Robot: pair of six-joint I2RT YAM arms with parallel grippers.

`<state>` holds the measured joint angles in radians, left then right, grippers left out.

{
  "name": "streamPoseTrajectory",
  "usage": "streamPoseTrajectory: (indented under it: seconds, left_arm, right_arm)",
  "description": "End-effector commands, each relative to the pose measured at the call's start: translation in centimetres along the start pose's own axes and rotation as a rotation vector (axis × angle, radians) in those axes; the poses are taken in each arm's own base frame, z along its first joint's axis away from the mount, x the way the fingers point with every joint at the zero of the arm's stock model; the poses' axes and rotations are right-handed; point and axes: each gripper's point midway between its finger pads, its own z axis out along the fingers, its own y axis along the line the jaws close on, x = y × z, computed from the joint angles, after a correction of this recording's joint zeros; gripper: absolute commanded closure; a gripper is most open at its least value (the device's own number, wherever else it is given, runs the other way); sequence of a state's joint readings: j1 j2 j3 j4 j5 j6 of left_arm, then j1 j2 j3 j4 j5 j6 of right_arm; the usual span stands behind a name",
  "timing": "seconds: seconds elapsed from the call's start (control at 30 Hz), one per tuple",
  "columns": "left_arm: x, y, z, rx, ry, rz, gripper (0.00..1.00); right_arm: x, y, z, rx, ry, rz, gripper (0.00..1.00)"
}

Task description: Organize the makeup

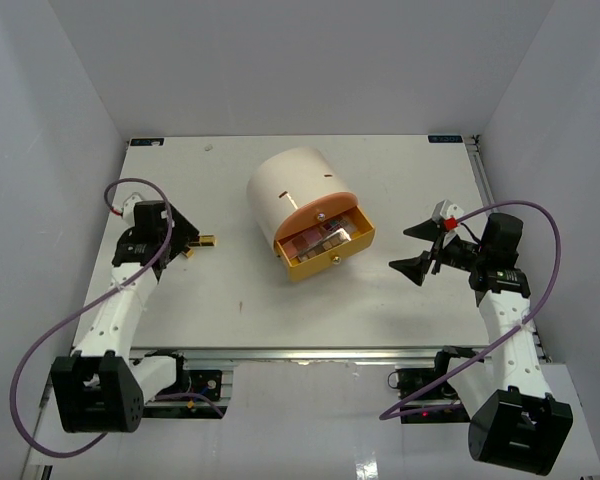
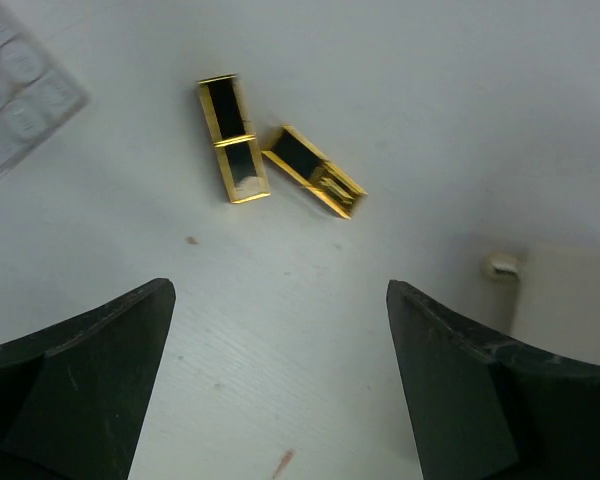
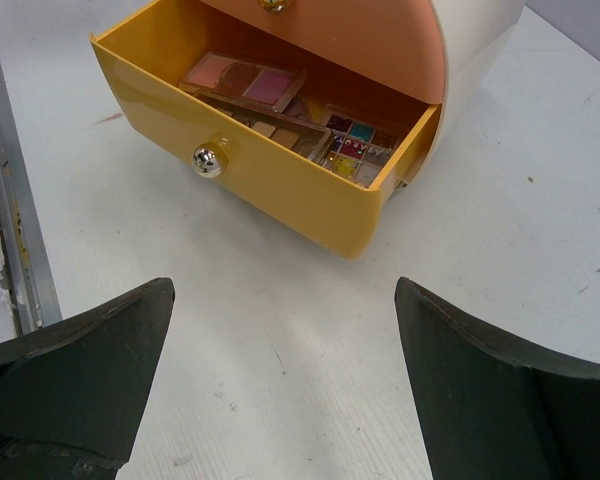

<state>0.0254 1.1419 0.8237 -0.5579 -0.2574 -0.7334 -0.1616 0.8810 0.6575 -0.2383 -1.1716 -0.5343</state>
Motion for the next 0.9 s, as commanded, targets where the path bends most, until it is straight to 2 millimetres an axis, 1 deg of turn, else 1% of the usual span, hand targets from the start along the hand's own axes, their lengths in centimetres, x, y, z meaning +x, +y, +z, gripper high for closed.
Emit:
streamPoseTrajectory:
  seconds: [0.0, 0.03, 0.1, 0.2, 0.23, 0.4, 0.6, 0.73, 0.87]
  left_arm:
    - [-1.1, 5.5, 1.7, -0.348, 0.001, -0.195, 0.02]
    - [-1.2, 6.5, 2.0, -0.403, 0.006, -0.221, 0.02]
    - [-0.4, 8.6, 3.2, -0.495, 0.043, -0.244, 0.02]
    - [-0.5, 10.7, 3.8, -0.561, 0.051, -0.283, 0.02]
    - [-0.6, 10.7, 4.0, -0.557, 0.047, -0.276, 0.02]
    - [-2.6, 11.2, 5.2, -0.563, 0.005, -0.288, 0.02]
    - [-3.7, 12.0, 7.1, -0.559, 0.03, -0.329, 0.02]
    - [-3.6, 12.5, 8.3, -0.554, 0.06, -0.34, 0.02]
    - [-3.7, 12.4, 9.6, -0.523, 0.086, -0.341, 0.02]
  right_arm:
    - [-0.7, 0.4, -0.1, -0.024, -0.02, -0.012, 0.02]
    - [-0.6, 0.4, -0.1, -0.023, -0.019, -0.011, 0.02]
    - [-0.6, 0.4, -0.1, -0.023, -0.018, -0.008, 0.02]
    - [-0.4, 0.2, -0.1, -0.02, -0.015, -0.002, 0.02]
    - [-0.4, 0.2, -0.1, -0.02, -0.014, -0.002, 0.02]
    - [-0.1, 0.0, 0.0, -0.019, -0.008, 0.013, 0.02]
    - [0.3, -0.2, 0.0, -0.015, -0.004, 0.027, 0.02]
    - [0.4, -0.4, -0.1, -0.01, -0.003, 0.032, 0.02]
    - [0.6, -0.5, -0.1, -0.013, -0.005, 0.044, 0.02]
